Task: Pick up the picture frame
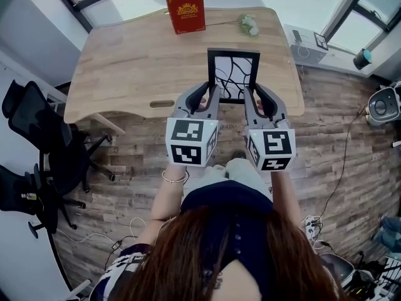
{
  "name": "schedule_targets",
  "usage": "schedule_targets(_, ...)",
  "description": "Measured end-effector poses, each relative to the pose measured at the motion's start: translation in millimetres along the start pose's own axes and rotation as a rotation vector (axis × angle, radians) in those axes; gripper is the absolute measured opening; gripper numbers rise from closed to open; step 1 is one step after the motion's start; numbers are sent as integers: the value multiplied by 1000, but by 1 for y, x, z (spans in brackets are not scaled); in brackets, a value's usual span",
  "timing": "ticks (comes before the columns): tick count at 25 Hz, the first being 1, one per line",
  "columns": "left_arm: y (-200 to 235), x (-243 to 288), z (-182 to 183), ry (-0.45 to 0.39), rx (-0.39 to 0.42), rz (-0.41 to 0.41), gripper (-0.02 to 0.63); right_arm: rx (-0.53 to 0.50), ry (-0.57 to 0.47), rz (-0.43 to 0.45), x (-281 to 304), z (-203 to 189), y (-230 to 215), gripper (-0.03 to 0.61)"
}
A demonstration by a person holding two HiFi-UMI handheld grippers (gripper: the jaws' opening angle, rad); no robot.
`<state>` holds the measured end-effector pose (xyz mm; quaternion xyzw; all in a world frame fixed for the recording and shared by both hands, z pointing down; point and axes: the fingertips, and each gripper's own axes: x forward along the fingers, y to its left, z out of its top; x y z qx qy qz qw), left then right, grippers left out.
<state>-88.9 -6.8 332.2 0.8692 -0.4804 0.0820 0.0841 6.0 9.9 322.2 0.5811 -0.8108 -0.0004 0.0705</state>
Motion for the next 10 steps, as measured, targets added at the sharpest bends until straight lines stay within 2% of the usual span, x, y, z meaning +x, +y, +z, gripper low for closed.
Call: schedule_targets(10, -6, 14, 9, 2, 20, 4, 89, 19, -3, 3, 6, 3, -16, 78)
